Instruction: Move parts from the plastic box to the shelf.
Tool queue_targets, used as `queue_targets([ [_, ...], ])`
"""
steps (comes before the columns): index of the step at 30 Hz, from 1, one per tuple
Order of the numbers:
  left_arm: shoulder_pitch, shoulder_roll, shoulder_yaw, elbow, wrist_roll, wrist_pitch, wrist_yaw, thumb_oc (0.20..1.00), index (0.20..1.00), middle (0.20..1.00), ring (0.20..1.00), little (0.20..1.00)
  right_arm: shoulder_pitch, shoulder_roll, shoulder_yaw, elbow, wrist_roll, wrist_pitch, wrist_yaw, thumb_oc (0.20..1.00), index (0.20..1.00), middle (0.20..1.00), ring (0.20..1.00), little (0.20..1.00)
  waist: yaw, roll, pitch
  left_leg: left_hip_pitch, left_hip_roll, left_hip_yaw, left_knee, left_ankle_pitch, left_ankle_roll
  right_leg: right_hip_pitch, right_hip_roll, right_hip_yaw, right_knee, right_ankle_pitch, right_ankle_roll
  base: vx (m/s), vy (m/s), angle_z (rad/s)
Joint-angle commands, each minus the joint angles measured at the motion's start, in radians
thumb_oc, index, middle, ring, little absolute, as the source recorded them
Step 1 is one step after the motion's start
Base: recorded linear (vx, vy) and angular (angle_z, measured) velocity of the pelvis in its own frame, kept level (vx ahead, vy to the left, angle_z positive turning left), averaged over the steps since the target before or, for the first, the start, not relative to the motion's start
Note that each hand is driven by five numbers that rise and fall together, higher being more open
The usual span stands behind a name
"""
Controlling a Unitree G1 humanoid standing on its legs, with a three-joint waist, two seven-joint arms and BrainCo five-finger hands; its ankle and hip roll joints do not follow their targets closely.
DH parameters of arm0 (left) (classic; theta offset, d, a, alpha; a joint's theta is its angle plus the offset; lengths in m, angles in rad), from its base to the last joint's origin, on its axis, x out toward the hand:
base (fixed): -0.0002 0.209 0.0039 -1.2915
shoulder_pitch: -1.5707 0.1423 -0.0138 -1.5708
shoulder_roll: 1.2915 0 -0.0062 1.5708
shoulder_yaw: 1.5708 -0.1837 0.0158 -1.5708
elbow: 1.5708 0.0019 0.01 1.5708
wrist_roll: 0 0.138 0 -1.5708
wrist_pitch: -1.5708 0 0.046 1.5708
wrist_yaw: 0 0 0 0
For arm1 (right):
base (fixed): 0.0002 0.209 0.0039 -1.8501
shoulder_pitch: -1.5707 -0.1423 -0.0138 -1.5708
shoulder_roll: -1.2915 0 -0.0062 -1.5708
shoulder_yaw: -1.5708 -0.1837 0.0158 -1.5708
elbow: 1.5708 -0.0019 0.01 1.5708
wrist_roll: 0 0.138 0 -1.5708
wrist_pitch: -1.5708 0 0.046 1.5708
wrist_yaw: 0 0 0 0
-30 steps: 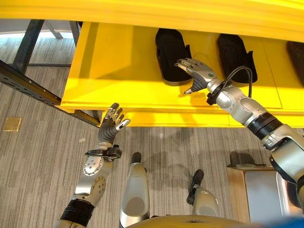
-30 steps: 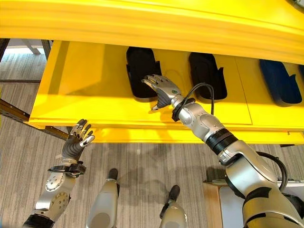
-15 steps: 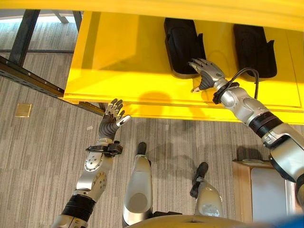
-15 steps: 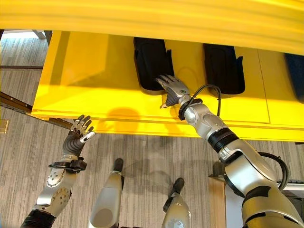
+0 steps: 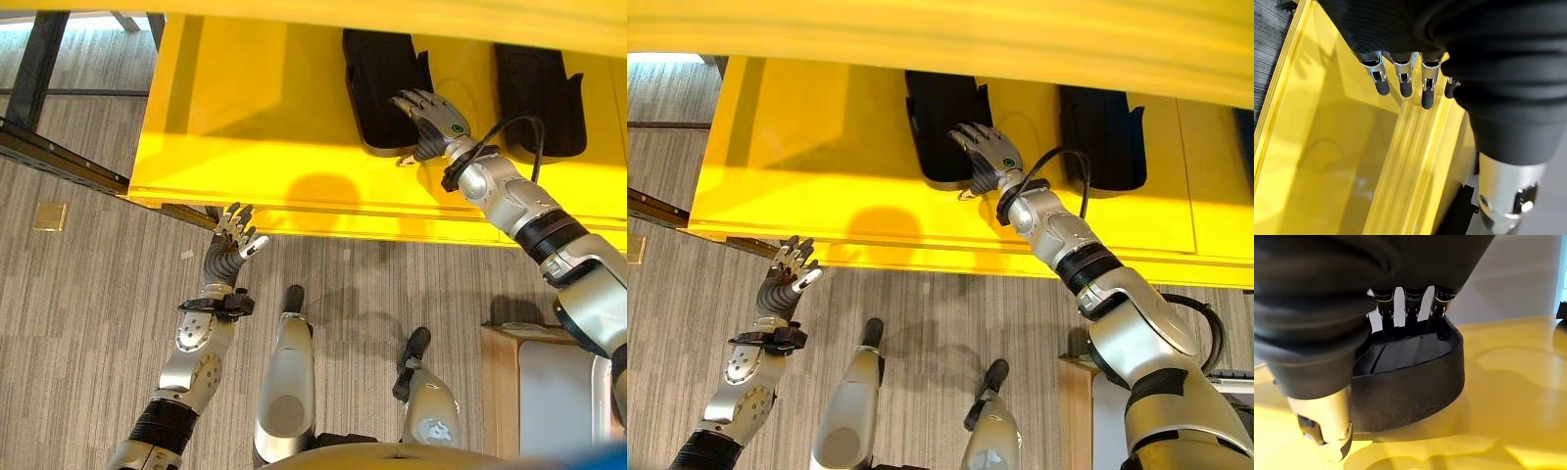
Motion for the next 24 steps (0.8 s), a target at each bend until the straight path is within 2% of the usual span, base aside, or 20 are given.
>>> queue_targets([
  [1,-0.008,0.008,-0.011,-0.052,-0.002,-0.068,0.011,1.0,1.0,1.0,1.0,1.0,-0.097,0.003,-0.001,0.025,0.041,0.003,-0.043,1.0,1.0,1.0,1.0,1.0,0.019,-0.006,-0.018,0.042,0.002,0.008,-0.124,0.091,0.017,-0.026,-0.047,0.041,0.24,-0.082,0.028,0.0,0.0,0.0],
  [11,-0.019,-0.004,-0.009,-0.057,-0.001,-0.073,0.031,1.0,1.0,1.0,1.0,1.0,-0.097,0.034,-0.01,0.032,0.056,0.009,-0.053,1.0,1.0,1.0,1.0,1.0,0.029,-0.007,-0.004,0.024,-0.003,0.004,-0.115,0.086,0.023,-0.04,-0.047,0.04,0.25,-0.084,0.026,0.0,0.0,0.0],
  [24,-0.025,-0.009,-0.008,-0.061,-0.007,-0.083,0.045,1.0,1.0,1.0,1.0,1.0,-0.11,0.118,0.006,0.086,0.05,0.016,-0.05,1.0,1.0,1.0,1.0,1.0,0.042,-0.005,0.007,0.011,-0.013,0.001,-0.105,0.078,0.028,-0.041,-0.052,0.039,0.253,-0.08,0.026,0.0,0.004,0.01],
])
